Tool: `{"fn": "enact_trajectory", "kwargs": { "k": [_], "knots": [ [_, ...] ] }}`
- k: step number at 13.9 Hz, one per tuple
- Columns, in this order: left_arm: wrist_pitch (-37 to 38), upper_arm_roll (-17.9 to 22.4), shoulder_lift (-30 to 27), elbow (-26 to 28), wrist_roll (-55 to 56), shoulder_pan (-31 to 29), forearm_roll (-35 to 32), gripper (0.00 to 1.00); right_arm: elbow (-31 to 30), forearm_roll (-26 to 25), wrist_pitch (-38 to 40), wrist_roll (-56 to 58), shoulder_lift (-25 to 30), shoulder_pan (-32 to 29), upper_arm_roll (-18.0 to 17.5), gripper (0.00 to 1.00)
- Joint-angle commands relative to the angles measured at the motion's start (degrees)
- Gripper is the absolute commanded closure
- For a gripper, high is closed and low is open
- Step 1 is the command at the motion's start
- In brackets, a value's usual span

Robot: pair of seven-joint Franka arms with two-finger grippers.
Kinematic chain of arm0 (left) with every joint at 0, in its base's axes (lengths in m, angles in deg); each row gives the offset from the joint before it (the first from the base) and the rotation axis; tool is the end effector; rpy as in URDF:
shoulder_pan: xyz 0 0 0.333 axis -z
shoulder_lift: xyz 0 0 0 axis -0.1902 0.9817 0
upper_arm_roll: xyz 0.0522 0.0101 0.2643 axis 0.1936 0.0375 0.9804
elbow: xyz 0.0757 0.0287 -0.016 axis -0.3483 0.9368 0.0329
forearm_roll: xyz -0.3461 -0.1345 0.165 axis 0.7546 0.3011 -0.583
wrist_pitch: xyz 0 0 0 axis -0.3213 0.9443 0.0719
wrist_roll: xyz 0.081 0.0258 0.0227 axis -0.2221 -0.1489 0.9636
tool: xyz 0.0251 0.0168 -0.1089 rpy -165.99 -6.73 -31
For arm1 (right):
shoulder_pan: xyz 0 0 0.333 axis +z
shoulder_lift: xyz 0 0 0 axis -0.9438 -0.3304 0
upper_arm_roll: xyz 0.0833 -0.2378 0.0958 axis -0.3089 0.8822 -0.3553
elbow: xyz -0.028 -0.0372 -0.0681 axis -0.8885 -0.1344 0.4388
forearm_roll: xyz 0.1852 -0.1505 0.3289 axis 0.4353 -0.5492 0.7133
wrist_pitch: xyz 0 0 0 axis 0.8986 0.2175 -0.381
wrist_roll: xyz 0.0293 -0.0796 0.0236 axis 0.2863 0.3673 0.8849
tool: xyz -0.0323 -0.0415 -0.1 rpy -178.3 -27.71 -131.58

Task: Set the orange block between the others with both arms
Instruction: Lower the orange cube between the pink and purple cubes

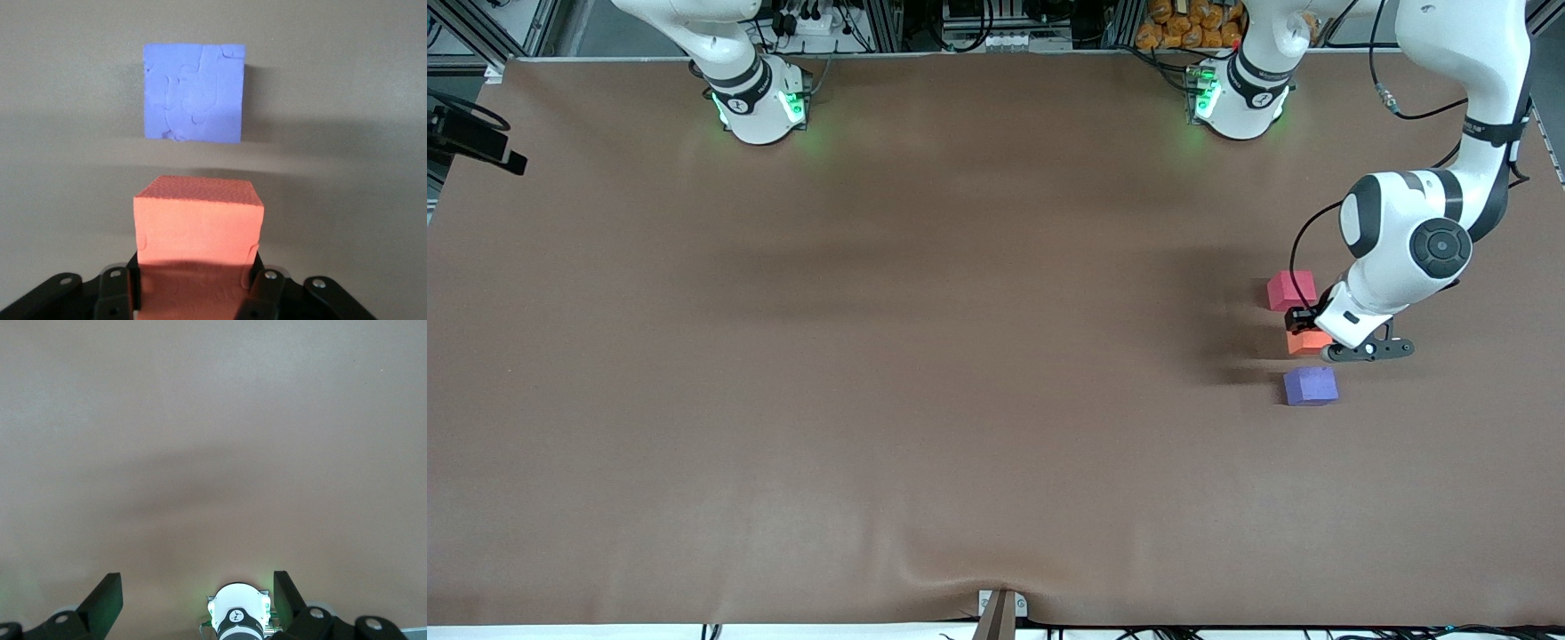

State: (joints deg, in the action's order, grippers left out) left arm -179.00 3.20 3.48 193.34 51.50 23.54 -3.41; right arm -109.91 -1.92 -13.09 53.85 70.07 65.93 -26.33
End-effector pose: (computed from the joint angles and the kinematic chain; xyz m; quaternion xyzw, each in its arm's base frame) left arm 0.5388 0.0063 0.1924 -0.9990 -0.0215 0.0216 0.0326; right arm 0.5193 -0.0493 0.6290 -0.9918 0.0839 0.0894 0.0348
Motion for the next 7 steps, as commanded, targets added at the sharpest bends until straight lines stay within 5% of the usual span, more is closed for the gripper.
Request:
{"fn": "enact_trajectory", "kwargs": {
  "k": [1, 7],
  "knots": [
    [-2.5, -0.6, 0.4, 1.4, -0.3, -1.2, -0.7, 0.65, -0.3, 0.9, 0.6, -0.6, 0.3, -2.1, -0.5, 0.00],
    [-4.8, -0.6, 1.6, 2.5, -0.3, -1.1, -0.7, 0.65, -0.3, 0.9, 0.4, -0.1, 0.3, -3.0, -0.6, 0.00]
  ]
}}
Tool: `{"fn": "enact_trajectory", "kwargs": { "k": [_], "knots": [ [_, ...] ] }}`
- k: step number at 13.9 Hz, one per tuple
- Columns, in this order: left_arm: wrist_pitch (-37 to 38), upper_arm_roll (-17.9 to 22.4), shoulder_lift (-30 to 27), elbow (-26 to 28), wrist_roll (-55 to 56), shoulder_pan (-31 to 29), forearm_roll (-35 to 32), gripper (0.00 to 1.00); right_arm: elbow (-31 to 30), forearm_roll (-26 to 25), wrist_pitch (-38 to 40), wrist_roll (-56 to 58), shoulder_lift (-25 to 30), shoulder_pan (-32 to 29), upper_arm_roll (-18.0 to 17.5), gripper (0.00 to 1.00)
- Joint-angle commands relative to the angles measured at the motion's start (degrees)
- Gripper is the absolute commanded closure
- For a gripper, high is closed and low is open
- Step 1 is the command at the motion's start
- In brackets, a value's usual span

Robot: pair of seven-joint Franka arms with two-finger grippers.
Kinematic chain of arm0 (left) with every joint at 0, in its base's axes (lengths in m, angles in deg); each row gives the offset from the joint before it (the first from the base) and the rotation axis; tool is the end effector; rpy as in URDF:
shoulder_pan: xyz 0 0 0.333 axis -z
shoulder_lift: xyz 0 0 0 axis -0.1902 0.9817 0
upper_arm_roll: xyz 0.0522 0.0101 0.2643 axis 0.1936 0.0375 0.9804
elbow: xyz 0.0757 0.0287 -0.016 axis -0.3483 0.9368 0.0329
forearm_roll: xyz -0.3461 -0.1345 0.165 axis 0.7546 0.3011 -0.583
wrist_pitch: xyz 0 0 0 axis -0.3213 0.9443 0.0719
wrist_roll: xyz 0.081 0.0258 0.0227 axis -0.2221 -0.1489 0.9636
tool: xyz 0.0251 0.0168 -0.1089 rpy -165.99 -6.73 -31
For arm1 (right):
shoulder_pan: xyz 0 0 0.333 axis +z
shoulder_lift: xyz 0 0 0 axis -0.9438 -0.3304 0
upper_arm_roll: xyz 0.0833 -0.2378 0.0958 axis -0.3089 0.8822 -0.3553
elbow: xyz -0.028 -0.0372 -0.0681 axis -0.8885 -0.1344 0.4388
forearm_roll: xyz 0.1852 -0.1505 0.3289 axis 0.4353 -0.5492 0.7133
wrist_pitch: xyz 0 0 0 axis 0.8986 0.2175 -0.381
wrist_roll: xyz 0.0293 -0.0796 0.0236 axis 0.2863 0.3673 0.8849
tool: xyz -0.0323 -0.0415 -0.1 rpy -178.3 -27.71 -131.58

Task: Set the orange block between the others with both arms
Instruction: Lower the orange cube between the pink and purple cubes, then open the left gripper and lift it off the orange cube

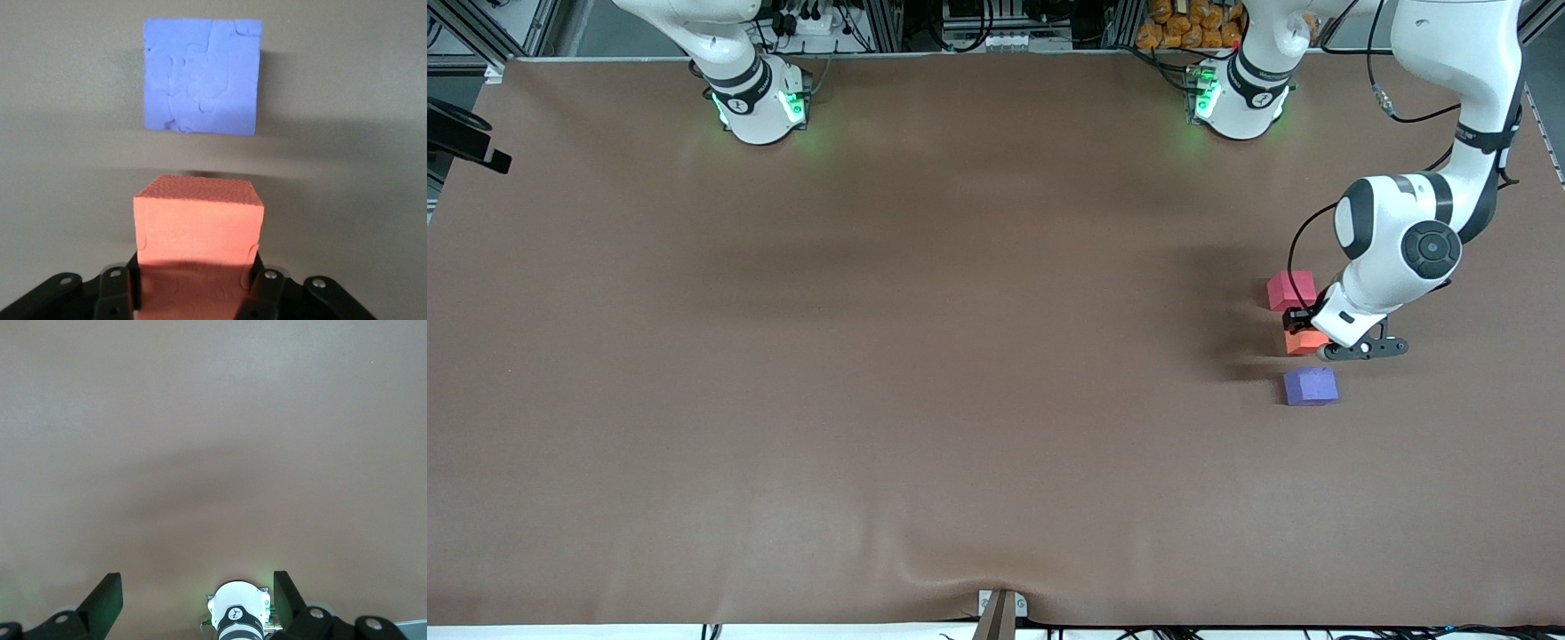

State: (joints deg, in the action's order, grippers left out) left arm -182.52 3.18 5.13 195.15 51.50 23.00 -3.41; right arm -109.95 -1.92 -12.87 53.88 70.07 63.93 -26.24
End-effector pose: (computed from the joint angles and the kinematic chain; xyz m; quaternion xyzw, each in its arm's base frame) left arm 0.5293 0.0124 0.1704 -0.9988 -0.0250 0.0209 0.0353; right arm 0.5166 -0.0681 0.6284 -0.9900 0.1016 0.0910 0.0365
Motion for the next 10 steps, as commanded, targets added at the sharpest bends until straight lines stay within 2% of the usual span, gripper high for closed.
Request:
{"fn": "enact_trajectory", "kwargs": {
  "k": [1, 10],
  "knots": [
    [-1.8, -0.6, 0.2, 0.8, -0.3, -0.7, -0.7, 0.65, -0.2, 0.9, 0.1, -0.2, 0.3, -1.0, -0.7, 0.00],
    [-4.6, -0.8, 2.7, 0.8, -0.3, -0.6, -0.7, 0.63, 0.1, 0.7, -0.7, -0.1, 0.6, -0.9, -1.1, 0.00]
  ]
}}
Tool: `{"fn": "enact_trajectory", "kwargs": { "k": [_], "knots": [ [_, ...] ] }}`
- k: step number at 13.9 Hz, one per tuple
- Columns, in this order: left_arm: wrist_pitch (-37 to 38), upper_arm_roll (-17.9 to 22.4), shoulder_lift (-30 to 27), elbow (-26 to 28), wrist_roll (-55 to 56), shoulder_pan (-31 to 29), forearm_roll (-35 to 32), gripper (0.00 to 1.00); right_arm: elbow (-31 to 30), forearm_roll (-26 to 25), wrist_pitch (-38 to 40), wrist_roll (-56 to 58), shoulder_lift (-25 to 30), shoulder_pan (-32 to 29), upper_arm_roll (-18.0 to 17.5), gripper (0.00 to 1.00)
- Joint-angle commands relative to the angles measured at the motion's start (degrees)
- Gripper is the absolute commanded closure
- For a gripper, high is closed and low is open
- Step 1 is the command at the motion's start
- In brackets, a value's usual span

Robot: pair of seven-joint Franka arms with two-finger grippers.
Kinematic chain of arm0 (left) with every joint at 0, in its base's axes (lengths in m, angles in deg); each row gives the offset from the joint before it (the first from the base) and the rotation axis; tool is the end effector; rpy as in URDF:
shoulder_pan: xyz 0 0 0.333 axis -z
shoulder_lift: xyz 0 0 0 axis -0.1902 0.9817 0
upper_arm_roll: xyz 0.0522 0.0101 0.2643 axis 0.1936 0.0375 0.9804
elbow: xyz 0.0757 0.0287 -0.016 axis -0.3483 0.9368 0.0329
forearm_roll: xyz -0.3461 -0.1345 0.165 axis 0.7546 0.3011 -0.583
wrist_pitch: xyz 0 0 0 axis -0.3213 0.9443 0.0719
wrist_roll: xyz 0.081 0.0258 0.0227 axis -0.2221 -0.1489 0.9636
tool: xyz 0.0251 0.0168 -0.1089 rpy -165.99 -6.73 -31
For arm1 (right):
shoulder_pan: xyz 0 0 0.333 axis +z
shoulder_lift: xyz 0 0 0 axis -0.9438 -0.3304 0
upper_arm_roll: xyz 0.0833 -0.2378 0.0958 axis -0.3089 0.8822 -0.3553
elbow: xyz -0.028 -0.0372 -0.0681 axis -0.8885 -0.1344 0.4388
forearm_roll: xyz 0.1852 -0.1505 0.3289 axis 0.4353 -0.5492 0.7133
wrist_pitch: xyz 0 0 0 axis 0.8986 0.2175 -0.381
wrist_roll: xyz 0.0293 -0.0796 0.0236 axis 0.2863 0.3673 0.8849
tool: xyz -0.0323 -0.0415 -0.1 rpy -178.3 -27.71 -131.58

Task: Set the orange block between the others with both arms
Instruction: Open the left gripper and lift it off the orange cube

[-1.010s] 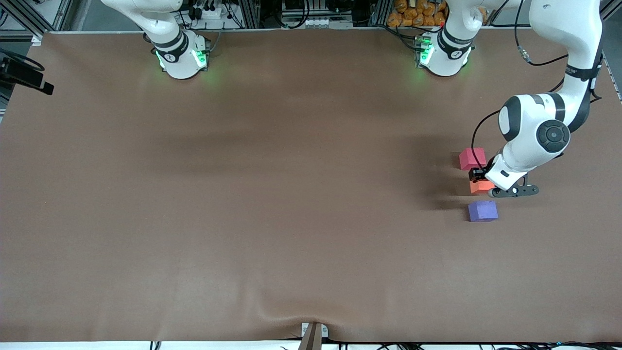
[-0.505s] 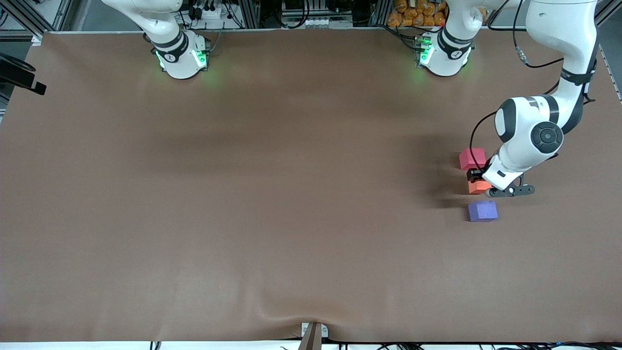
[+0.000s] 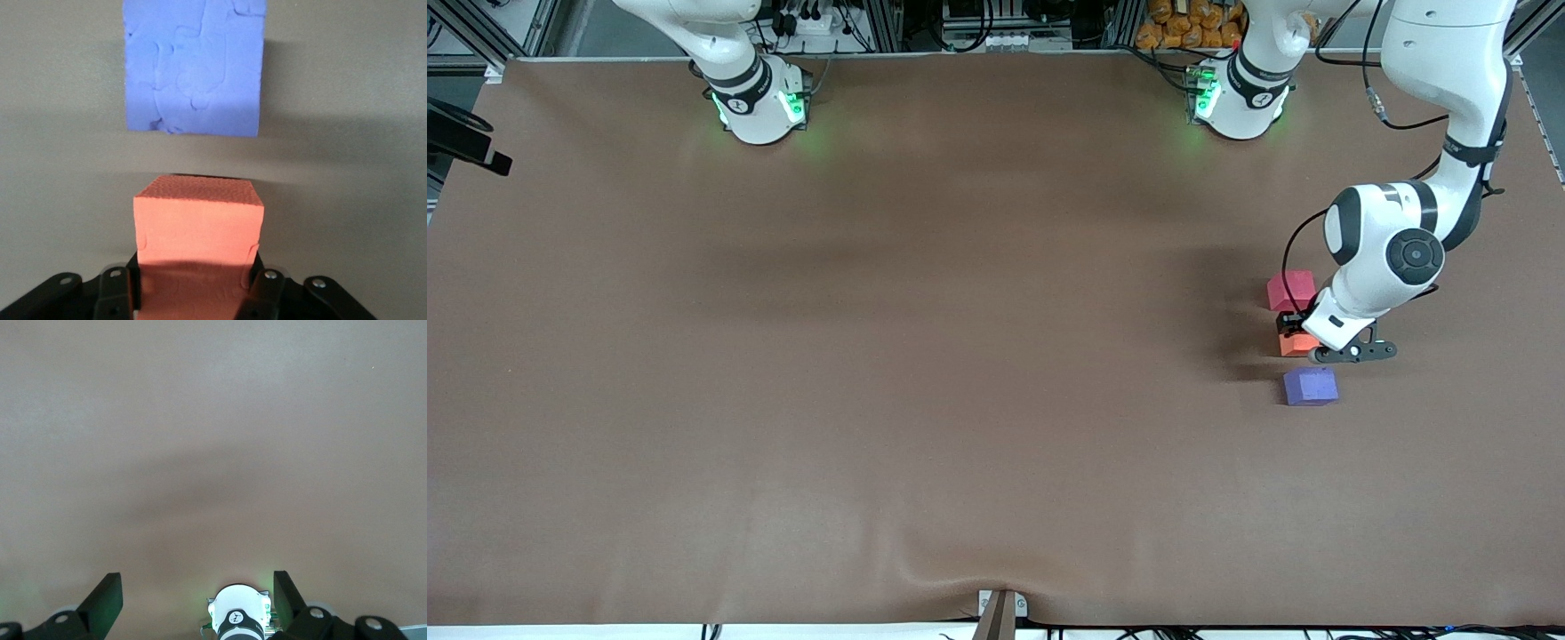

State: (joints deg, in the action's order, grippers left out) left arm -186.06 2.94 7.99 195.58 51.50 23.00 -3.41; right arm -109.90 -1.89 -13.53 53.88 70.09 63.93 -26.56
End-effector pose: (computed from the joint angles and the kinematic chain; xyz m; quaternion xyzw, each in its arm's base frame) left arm 0.5249 0.0116 0.1470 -0.9988 -0.0212 0.0181 0.0396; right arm 0.5183 -0.0653 0.6298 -0.9908 0.0990 0.0847 0.0363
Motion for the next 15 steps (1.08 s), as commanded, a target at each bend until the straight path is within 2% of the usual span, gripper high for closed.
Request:
{"fn": "enact_trajectory", "kwargs": {
  "k": [1, 4, 5, 7, 8, 12, 14, 15],
  "knots": [
    [-1.0, -0.5, 0.2, 0.3, -0.3, -0.6, -0.6, 0.62, 0.0, 0.8, -0.1, -0.2, 0.6, -0.7, -0.7, 0.00],
    [-1.7, -0.5, 0.6, 0.3, -0.3, -0.6, -0.6, 0.62, 0.0, 1.0, -0.8, -0.2, 0.6, -0.6, -0.8, 0.00],
    [-1.9, -0.5, 0.9, 0.2, -0.3, -0.7, -0.6, 0.54, 0.0, 0.6, -1.0, -0.1, 0.9, -0.6, -0.7, 0.00],
    [-2.0, -0.7, 1.3, 0.1, -0.3, -0.7, -0.1, 0.14, -0.2, 0.6, -1.7, -0.1, 0.9, -0.7, -0.6, 0.00],
    [-2.0, -0.7, 1.3, 0.0, -0.3, -0.7, -0.1, 0.00, -0.1, 0.6, -1.8, -0.1, 0.9, -0.7, -0.6, 0.00],
    [-0.1, -0.6, -2.0, -0.6, -0.2, -0.5, -0.1, 0.00, -0.1, 0.4, -2.5, -0.1, 0.6, -0.5, -0.7, 0.00],
    [8.0, -0.6, -4.6, -4.8, -0.2, -0.5, -0.1, 0.00, -0.2, 0.3, -2.5, -0.1, 0.6, -0.6, -0.7, 0.00],
    [13.7, -0.5, -4.8, -9.2, -0.2, -0.6, -0.1, 0.00, -0.1, 0.3, -2.5, -0.1, 0.7, -0.6, -0.7, 0.00]
  ]
}}
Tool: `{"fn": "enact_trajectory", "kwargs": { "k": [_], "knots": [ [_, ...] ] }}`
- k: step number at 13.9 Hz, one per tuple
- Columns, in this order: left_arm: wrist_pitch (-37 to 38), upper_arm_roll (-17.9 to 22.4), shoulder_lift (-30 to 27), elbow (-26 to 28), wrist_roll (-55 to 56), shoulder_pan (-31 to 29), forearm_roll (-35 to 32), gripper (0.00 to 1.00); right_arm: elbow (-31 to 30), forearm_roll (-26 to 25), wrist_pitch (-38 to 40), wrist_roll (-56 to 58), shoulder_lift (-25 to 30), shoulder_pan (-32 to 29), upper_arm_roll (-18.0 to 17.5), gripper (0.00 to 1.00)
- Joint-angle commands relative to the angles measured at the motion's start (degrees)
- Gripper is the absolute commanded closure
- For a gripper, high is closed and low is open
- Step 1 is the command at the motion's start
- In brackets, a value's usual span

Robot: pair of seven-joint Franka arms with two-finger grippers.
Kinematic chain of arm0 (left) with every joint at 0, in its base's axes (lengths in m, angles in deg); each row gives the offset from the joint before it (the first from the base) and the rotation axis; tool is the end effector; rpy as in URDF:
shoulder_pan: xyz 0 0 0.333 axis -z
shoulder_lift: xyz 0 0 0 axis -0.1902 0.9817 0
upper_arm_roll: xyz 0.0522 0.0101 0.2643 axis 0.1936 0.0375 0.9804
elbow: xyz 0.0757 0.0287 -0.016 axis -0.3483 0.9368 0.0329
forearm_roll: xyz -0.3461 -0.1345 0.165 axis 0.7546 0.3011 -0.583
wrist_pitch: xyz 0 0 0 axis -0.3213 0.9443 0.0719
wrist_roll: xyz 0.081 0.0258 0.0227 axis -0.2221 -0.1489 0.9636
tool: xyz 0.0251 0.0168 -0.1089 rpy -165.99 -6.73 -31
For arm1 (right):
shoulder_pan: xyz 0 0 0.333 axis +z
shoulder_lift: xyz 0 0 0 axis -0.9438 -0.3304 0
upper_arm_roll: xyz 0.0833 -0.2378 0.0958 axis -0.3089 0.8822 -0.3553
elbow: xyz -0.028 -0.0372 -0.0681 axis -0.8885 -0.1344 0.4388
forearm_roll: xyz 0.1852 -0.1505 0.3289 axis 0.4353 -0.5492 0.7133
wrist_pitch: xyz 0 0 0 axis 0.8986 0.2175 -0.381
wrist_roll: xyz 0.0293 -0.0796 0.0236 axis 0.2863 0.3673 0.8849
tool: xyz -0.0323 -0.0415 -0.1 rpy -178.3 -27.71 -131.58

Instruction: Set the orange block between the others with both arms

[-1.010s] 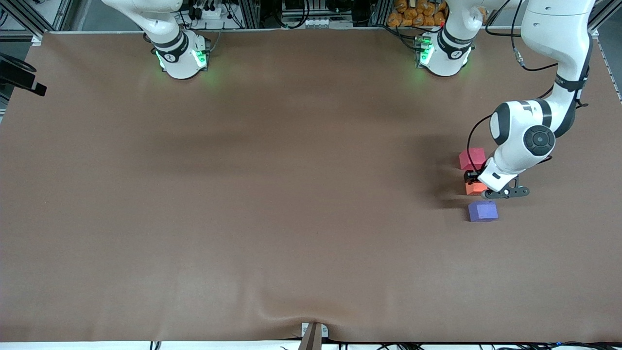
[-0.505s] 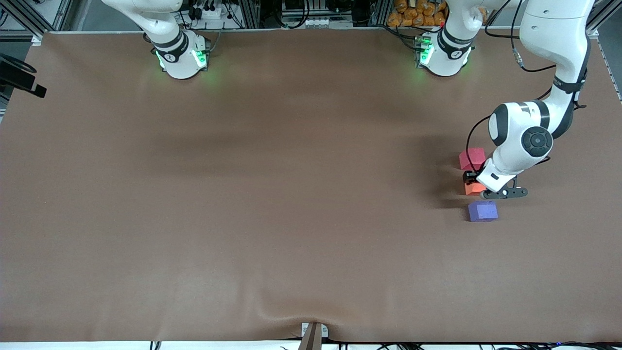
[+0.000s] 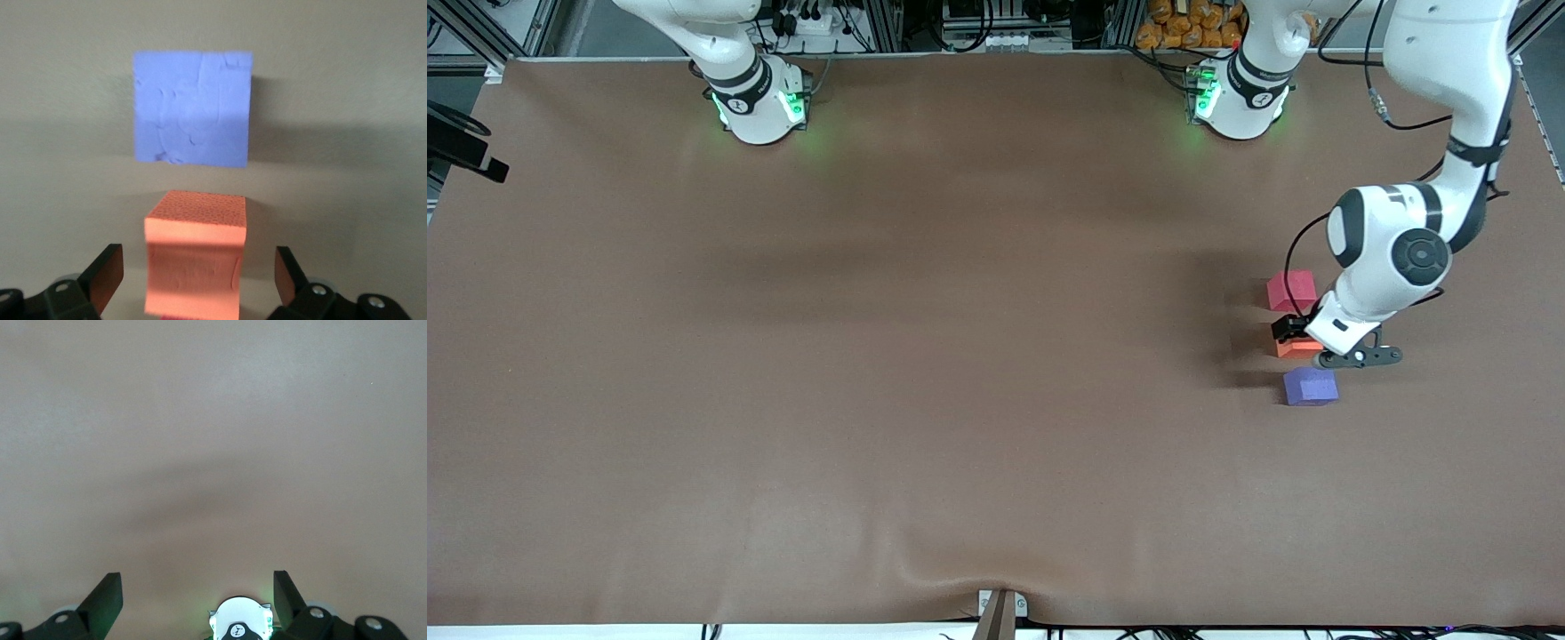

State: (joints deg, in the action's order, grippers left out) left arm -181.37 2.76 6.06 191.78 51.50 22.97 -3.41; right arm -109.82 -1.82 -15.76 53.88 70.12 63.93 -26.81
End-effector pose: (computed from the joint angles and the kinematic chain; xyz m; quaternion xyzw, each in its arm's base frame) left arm 0.5475 0.0078 0.1824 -0.9991 -0.0210 0.0096 0.0358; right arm 0.5233 -0.0637 0.6334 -0.9925 0.0975 0.0644 0.0362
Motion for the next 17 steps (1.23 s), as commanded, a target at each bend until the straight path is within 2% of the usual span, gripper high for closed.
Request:
{"fn": "enact_trajectory", "kwargs": {
  "k": [1, 3, 4, 9, 11, 14, 17],
  "knots": [
    [15.5, -0.3, -2.6, -10.8, -0.2, -0.6, -0.3, 0.00, -0.2, 0.2, -0.1, -0.1, 0.7, -0.5, -0.5, 0.00],
    [25.6, -0.3, -1.4, -20.6, -0.3, -0.7, -0.5, 0.00, -0.3, 0.2, 0.6, 0.0, 0.7, -0.5, -0.6, 0.00],
    [28.5, -0.3, -1.3, -23.8, -0.3, -0.7, -0.5, 0.00, -0.4, 0.2, 1.0, 0.1, 0.7, -0.5, -0.6, 0.00],
    [34.7, -0.5, -2.3, -34.3, -0.3, -0.1, 0.0, 0.00, -0.4, -0.5, 1.2, 0.1, 0.6, -0.6, -0.5, 0.00],
    [35.1, -0.6, -2.4, -35.9, -0.6, -0.6, 0.0, 0.00, -0.4, -0.5, 1.2, 0.1, 0.6, -0.6, -0.5, 0.00],
    [35.1, -0.6, -3.9, -36.3, -1.7, -1.0, 3.5, 0.00, -0.5, -0.5, 1.9, 0.1, 0.6, -0.6, -0.5, 0.00],
    [38.1, -5.1, -6.9, -36.3, -2.0, -5.1, 3.8, 0.00, -0.3, -0.5, 3.1, 0.1, 0.7, -0.5, -0.6, 0.00]
  ]
}}
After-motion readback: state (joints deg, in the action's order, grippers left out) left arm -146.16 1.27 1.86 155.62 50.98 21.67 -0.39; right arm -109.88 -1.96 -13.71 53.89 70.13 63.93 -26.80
